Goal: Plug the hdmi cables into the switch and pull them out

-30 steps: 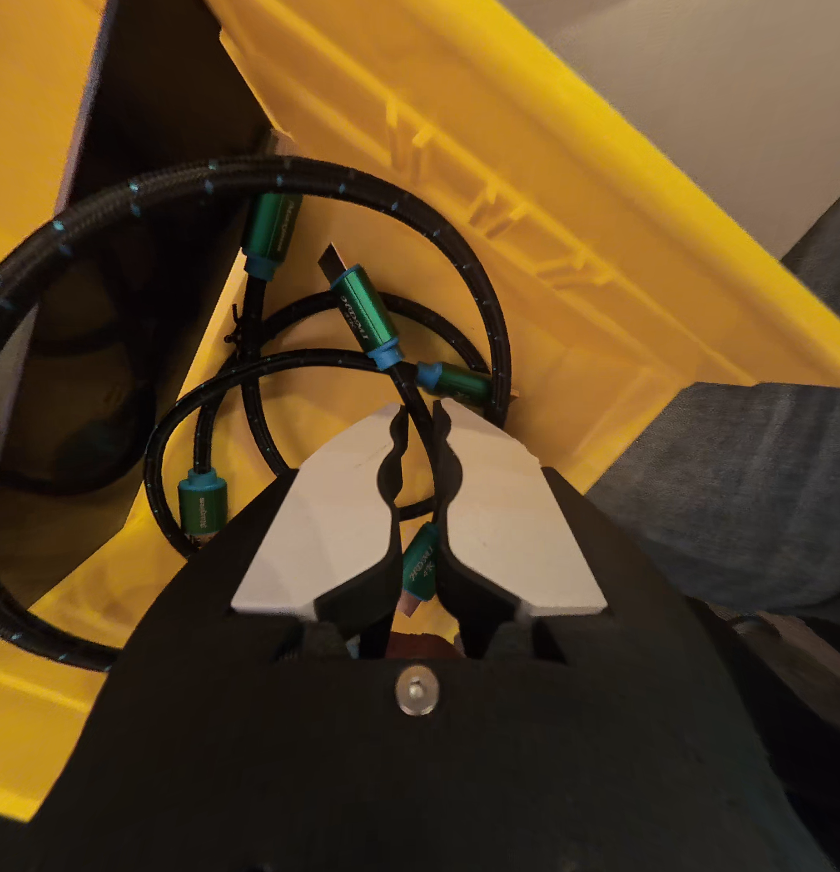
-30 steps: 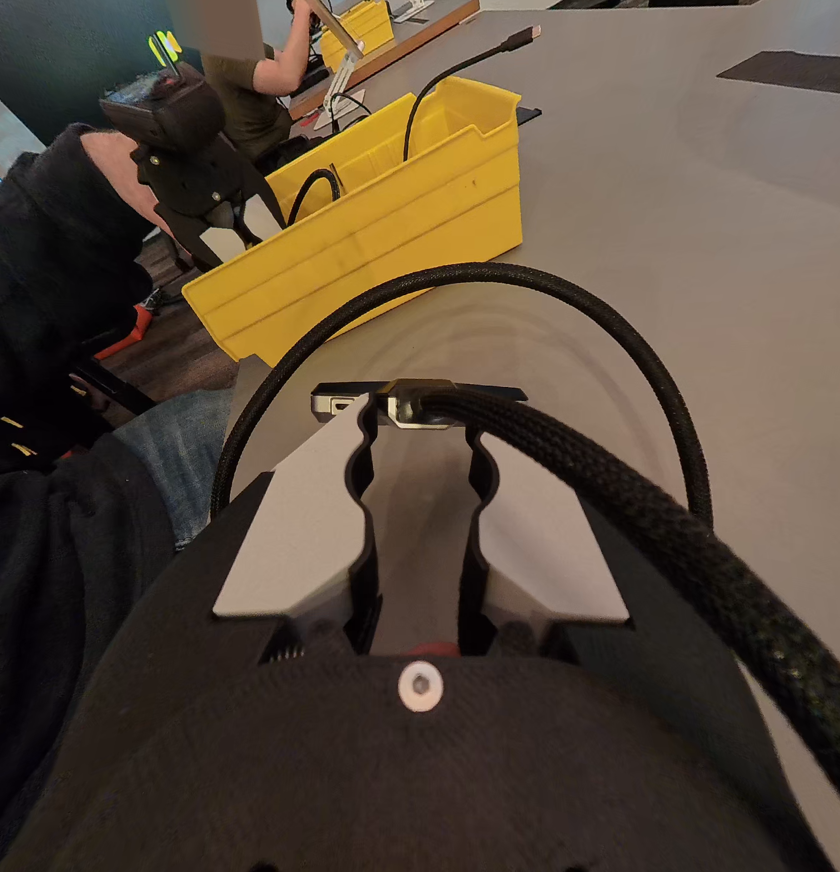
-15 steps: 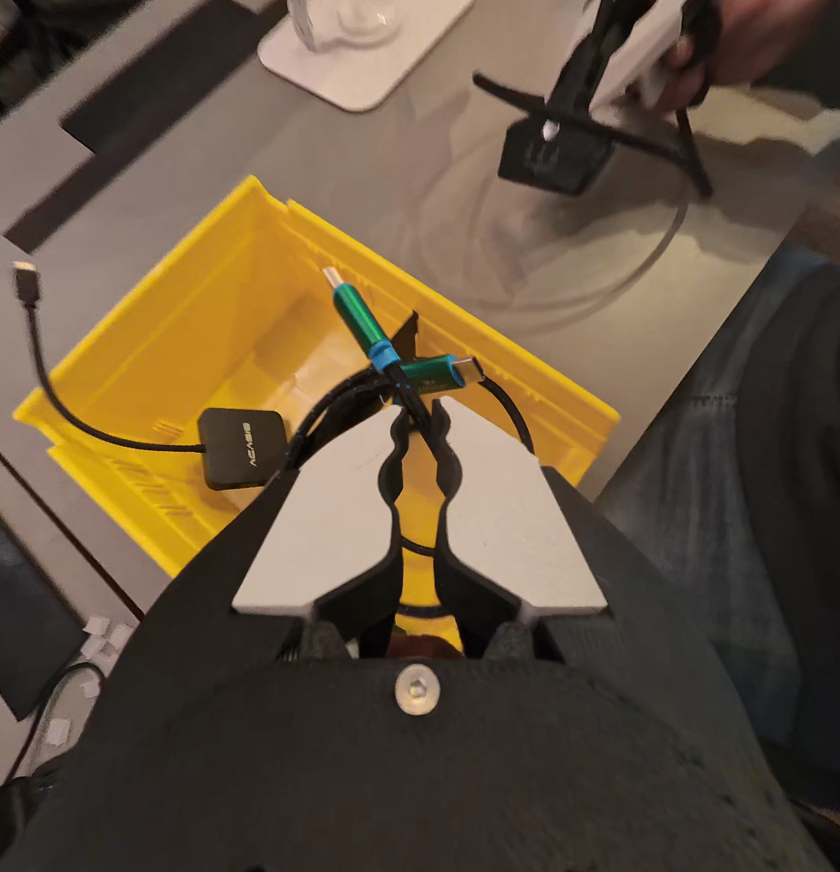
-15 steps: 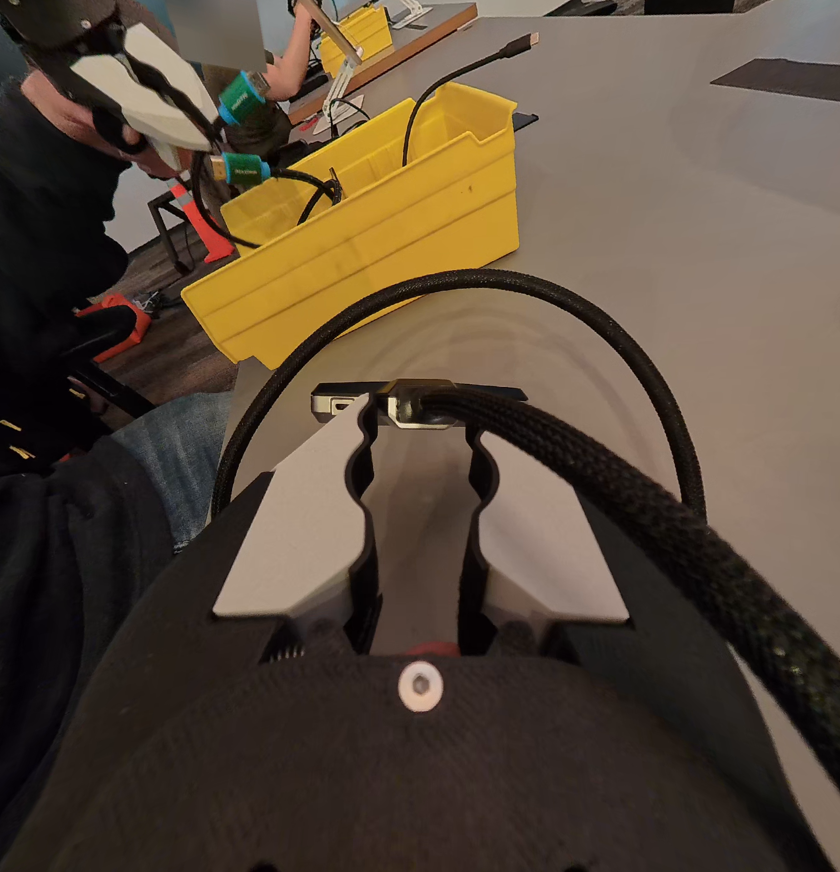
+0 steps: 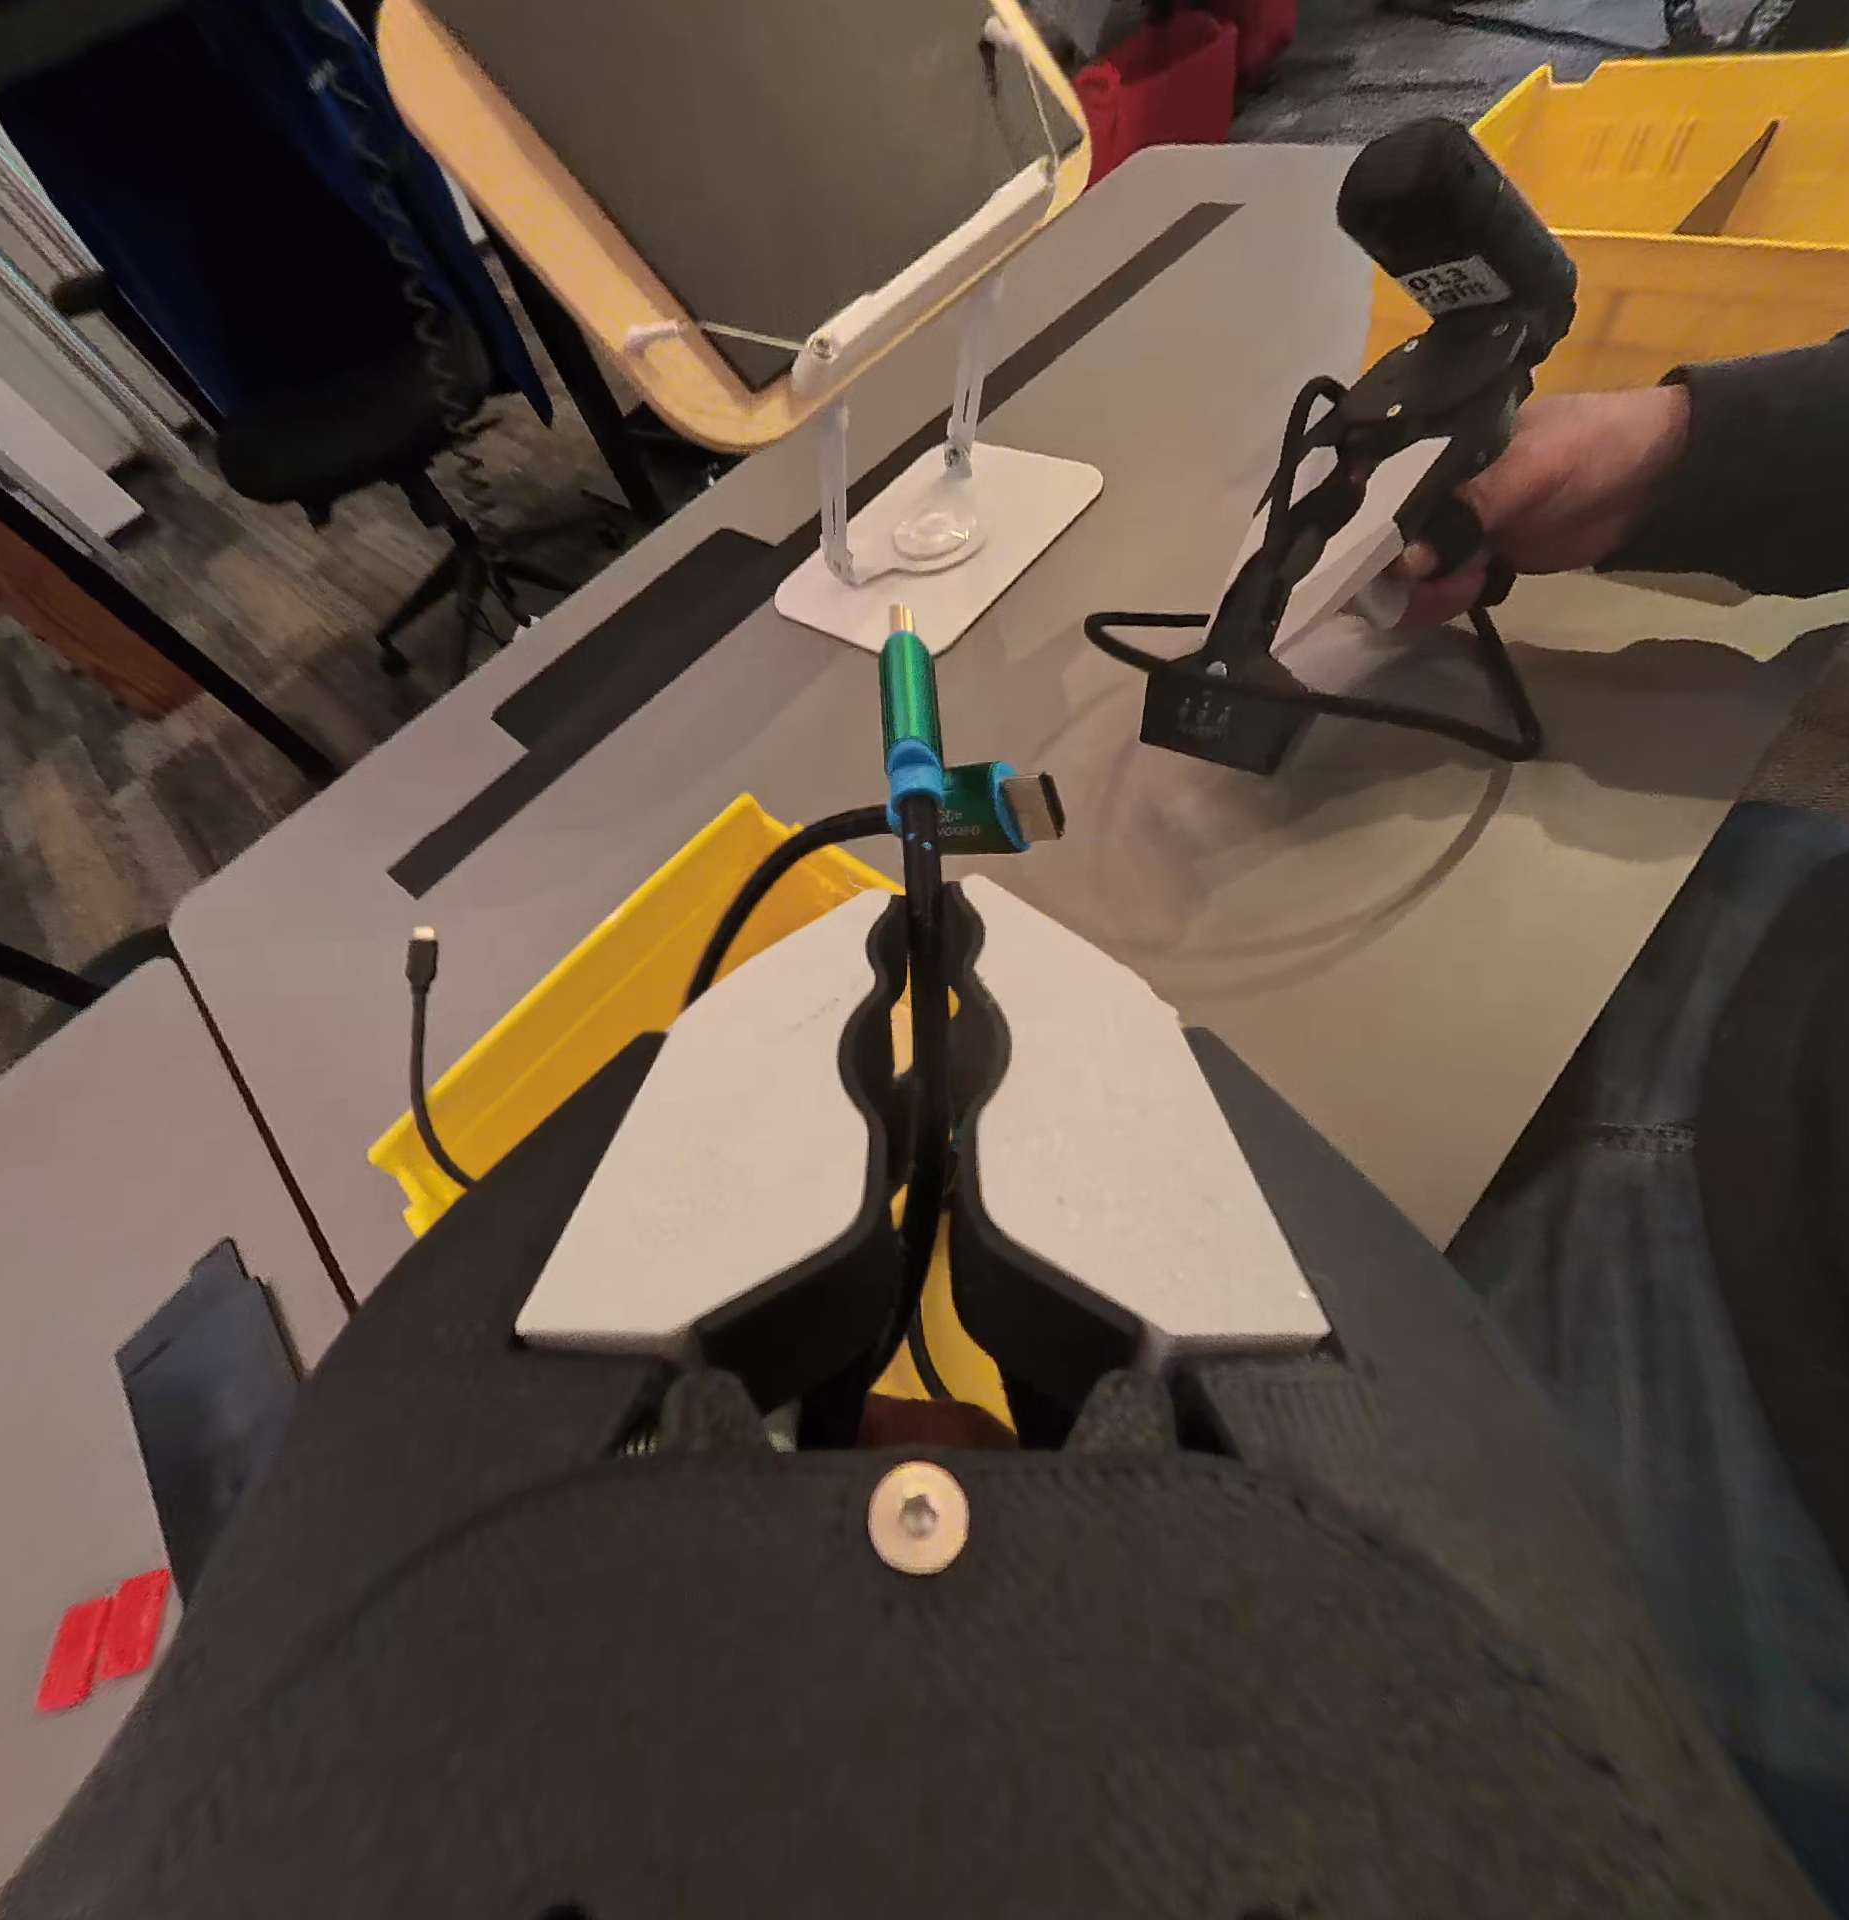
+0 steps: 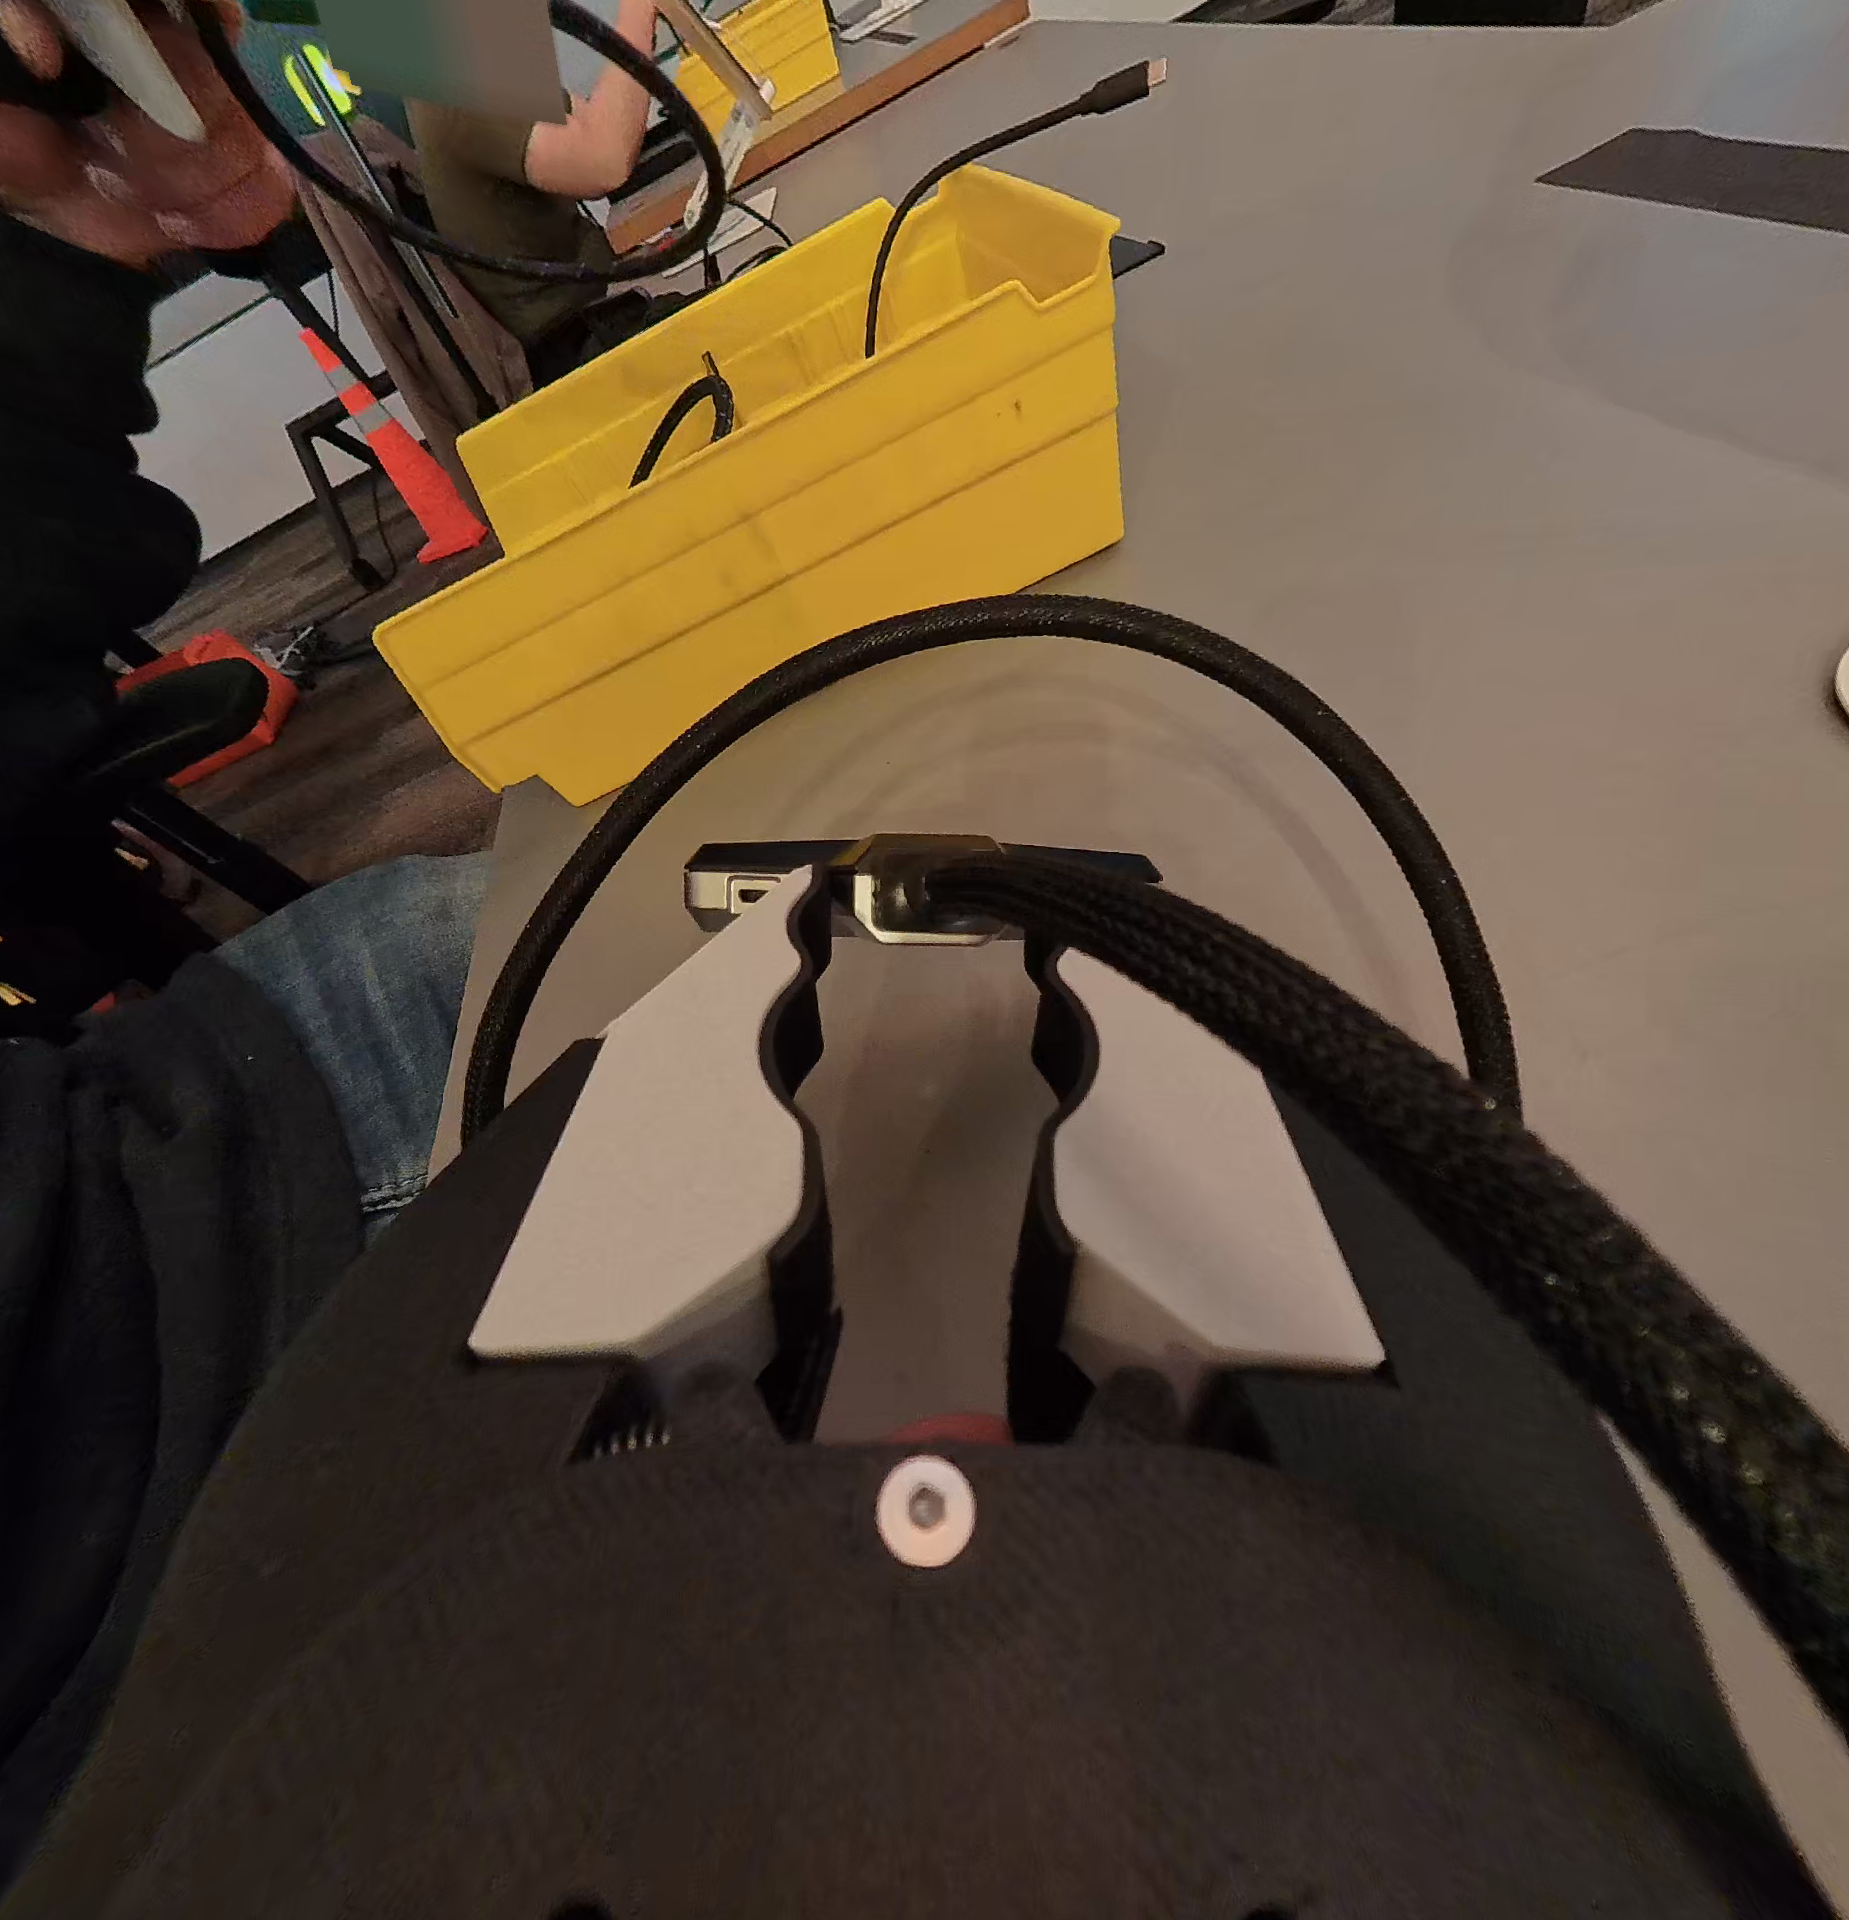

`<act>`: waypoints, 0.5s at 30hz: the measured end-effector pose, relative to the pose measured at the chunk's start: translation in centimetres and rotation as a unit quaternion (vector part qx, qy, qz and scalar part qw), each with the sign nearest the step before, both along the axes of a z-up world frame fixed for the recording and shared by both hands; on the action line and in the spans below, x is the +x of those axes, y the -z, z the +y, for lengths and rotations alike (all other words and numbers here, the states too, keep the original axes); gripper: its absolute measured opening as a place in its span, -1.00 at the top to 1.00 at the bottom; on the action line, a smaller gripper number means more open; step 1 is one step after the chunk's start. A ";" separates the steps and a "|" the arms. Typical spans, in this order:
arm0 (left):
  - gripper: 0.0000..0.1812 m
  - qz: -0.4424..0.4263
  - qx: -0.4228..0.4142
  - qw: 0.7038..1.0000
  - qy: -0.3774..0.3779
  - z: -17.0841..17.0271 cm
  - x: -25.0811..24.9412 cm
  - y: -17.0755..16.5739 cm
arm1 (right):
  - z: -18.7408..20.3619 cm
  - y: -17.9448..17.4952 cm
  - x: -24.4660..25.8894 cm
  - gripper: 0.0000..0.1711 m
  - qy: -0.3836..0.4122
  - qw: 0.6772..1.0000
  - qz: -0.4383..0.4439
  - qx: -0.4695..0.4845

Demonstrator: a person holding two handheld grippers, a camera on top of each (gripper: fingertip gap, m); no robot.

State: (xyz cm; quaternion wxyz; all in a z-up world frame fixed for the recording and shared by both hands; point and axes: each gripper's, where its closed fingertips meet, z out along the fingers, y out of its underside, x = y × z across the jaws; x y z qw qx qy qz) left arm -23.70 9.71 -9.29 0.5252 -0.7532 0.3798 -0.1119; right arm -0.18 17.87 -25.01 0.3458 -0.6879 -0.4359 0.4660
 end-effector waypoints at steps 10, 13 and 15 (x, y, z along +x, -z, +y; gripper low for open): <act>0.94 0.064 0.071 0.995 0.028 0.3 7.3 -3.0 | 0.0 2.4 1.3 0.58 0.001 0.996 -0.088 0.027; 0.94 0.078 0.069 0.993 0.051 0.2 9.9 -2.5 | -0.2 2.5 1.6 0.57 -0.004 0.995 -0.098 0.028; 0.94 0.092 0.065 0.992 0.061 0.3 11.0 -1.7 | -0.5 2.8 2.0 0.57 -0.017 0.993 -0.113 0.039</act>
